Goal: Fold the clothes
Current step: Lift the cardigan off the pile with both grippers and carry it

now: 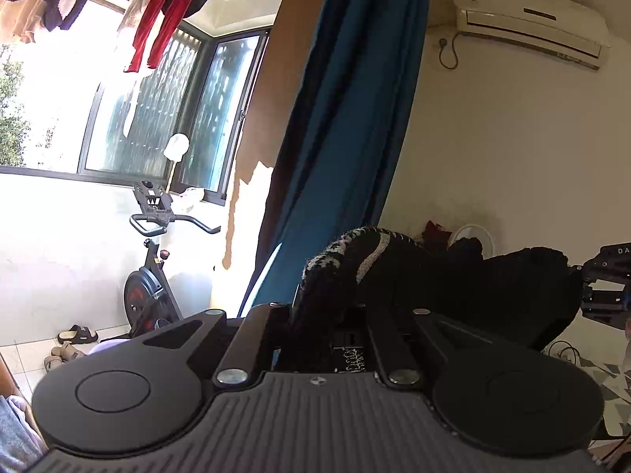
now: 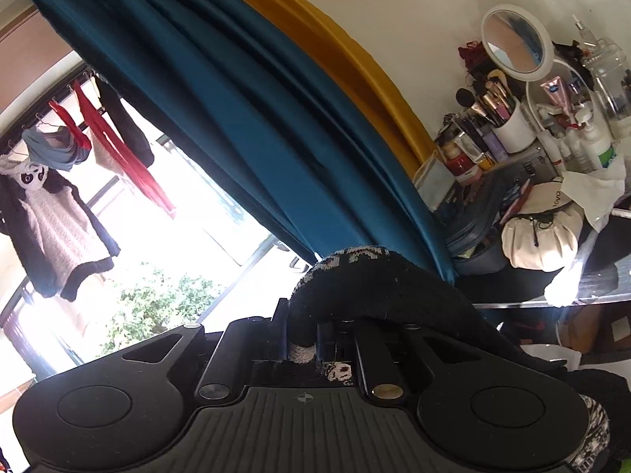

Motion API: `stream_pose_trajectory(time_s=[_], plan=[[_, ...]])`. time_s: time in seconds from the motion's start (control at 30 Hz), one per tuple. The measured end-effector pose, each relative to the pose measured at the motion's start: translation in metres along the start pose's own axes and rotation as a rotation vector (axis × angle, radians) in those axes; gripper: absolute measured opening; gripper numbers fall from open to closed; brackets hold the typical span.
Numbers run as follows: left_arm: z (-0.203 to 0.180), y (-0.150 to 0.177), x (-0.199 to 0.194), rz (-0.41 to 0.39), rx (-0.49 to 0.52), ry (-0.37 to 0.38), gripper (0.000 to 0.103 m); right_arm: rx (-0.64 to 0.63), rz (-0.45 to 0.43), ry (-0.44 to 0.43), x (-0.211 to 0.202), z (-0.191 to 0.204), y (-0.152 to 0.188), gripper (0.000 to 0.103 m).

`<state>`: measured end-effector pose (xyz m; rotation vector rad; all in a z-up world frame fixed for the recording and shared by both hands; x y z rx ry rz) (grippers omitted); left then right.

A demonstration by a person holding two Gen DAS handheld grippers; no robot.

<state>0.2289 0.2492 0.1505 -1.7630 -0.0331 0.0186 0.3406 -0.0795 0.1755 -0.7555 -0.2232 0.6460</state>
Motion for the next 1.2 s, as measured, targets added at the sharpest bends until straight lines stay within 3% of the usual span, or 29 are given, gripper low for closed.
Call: stream_pose_trajectory(time_s=[0.2,0.43,0.8,1.2], plan=[[0.012,-0.001,-0.01,0.01,-0.016,-0.03,0.008,-0.033,0.013,-0.024,0.0,0.022,0.01,0.011],[-0.013,-0.004,-0.022,-0.014,0.053,0.071,0.008,-0.037,-0.019,0.016,-0.025,0.028,0.015,0.011],[-0.071,0.009,-0.011,-0.011,-0.056,0.397,0.008,-0.037,-0.159,0.19,-0.119,0.008,0.013,0.011],[-0.216,0.038,-0.001,0.043,-0.049,0.645,0.008,0.02,-0.318,0.397,-0.272,-0.039,0.01,0.011]])
Point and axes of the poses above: each gripper's, at about its wrist camera, not at the fingertips, and x roughly the way its jaws point, z to its left, y to its underside, the point moved 2 cm from there along x, roughly the way its jaws point, and after that the axes turned 8 degrees about -z, right-handed, at the moved point
